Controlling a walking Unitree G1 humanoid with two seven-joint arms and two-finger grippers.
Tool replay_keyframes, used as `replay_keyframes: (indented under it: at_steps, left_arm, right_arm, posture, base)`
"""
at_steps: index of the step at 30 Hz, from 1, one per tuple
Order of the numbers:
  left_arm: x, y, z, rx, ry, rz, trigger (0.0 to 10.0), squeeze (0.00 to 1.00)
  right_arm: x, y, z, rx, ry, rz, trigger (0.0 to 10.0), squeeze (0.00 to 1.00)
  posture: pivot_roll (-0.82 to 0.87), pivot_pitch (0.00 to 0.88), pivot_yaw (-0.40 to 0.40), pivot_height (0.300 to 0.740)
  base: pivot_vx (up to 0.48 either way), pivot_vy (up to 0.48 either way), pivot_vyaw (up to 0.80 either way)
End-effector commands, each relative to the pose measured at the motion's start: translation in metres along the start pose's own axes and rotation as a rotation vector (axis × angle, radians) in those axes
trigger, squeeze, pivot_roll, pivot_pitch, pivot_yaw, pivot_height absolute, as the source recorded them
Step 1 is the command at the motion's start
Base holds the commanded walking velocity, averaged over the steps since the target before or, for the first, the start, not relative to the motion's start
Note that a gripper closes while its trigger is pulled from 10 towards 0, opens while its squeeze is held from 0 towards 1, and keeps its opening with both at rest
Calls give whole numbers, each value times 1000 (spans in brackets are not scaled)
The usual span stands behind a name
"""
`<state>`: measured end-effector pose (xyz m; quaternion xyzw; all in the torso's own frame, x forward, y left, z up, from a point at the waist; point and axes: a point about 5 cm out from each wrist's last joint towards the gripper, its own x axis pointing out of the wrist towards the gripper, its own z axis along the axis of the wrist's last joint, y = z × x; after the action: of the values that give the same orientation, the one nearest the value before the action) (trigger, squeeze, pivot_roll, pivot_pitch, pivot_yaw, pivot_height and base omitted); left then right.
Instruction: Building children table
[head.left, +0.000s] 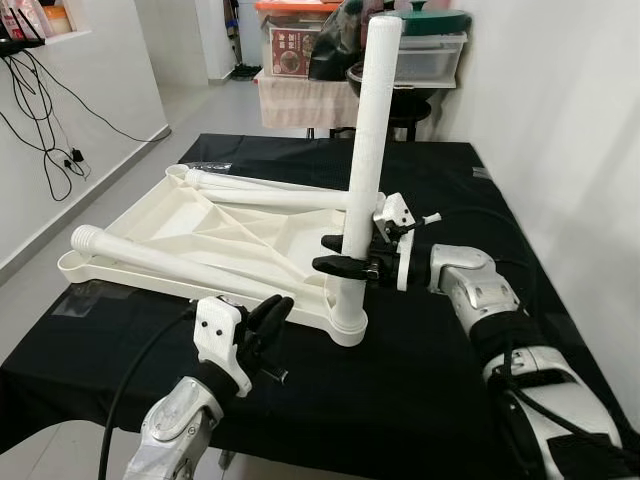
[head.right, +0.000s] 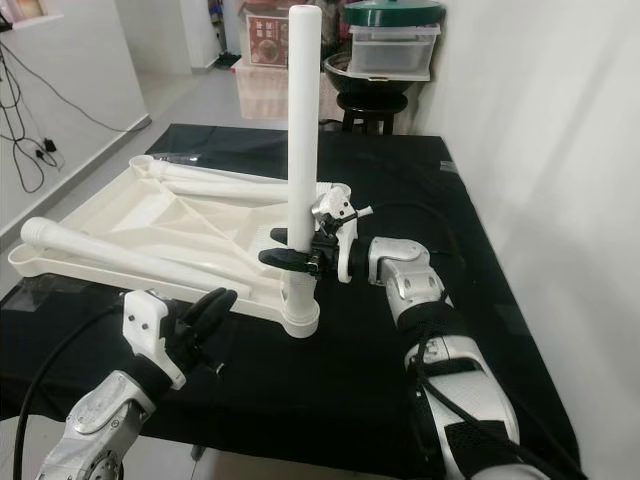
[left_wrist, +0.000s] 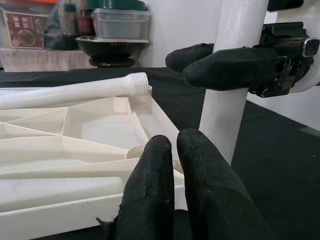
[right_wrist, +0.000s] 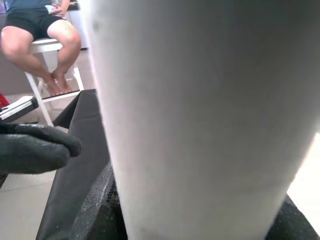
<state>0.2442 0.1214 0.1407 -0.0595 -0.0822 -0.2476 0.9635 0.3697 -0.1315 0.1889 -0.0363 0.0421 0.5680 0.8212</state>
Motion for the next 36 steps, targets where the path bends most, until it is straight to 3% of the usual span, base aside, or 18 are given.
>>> replay_keyframes:
  at_steps: [1,5,7,8,9,11,12,14,20,21,23,24,25,28,30,34,35,36]
  left_arm:
    - [-2,-2,0,-12,4,-7,10000,0]
    - [-2,-2,1,-16,4,-9,10000,0]
    - [-4,-1,1,-19,3,-10,10000,0]
    - [-4,-1,1,-19,3,-10,10000,0]
    - [-5,0,3,-18,2,-9,10000,0]
    - [-5,0,3,-18,2,-9,10000,0]
    - [-6,2,3,-18,2,-9,10000,0]
    - [-6,3,3,-14,5,-10,10000,0]
    - [-5,6,2,-17,10,-14,10000,0]
    - [-4,7,1,-15,9,-9,10000,0]
    - [-4,7,1,-15,9,-9,10000,0]
    - [-3,7,1,-16,7,-5,10000,0]
    - [-2,7,0,-17,7,-3,10000,0]
    - [-2,7,0,-18,7,-2,10000,0]
    - [-2,6,-1,-25,10,-8,10000,0]
    - [-2,6,-1,-28,11,-10,10000,0]
    - [-2,5,-1,-30,11,-12,10000,0]
    - [-2,4,-1,-33,9,-12,10000,0]
  right_arm:
    - [2,2,-6,26,21,26,0,0]
    - [-7,-2,-9,30,-9,-71,0,0]
    - [-7,-1,-25,117,-28,-430,0,0]
    - [-7,-1,-25,117,-28,-430,0,0]
    - [-9,9,-42,186,-18,-777,0,0]
    - [-9,9,-42,186,-18,-777,0,0]
    - [-1,40,-61,242,16,-857,0,0]
    - [6,56,-63,185,46,-845,0,0]
    - [10,56,-65,151,80,-801,0,0]
    - [12,51,-64,122,96,-786,10000,0]
    - [12,51,-64,122,96,-786,10000,0]
    - [16,52,-62,125,95,-752,10000,325]
    - [21,53,-57,127,72,-668,10000,1000]
    - [23,56,-53,135,54,-633,10000,1000]
    - [25,53,-30,103,-62,-433,10000,1000]
    - [23,54,-21,83,-94,-375,10000,1000]
    - [18,51,-14,58,-118,-311,10000,302]
    - [10,43,-15,35,-101,-233,10000,0]
  posture:
    - [51,0,-25,740]
    - [35,0,-19,740]
    - [29,0,-27,740]
    - [29,0,-27,740]
    - [20,0,-25,740]
    - [20,0,-25,740]
    - [23,9,-4,740]
    - [4,0,8,740]
    - [15,0,4,740]
    - [9,0,7,740]
    - [9,0,7,740]
    - [9,0,11,740]
    - [12,0,7,740]
    - [12,0,7,740]
    - [12,0,9,740]
    - [13,0,8,740]
    - [17,0,3,740]
    - [34,0,-8,740]
  base:
    - [0,0,0]
    - [0,0,0]
    - [0,0,0]
    - [0,0,0]
    - [0,0,0]
    - [0,0,0]
    - [0,0,0]
    - [0,0,0]
    - [0,0,0]
    - [0,0,0]
    - [0,0,0]
    - [0,0,0]
    - [0,0,0]
    - [0,0,0]
    - [0,0,0]
    - [0,0,0]
    - [0,0,0]
    - [0,0,0]
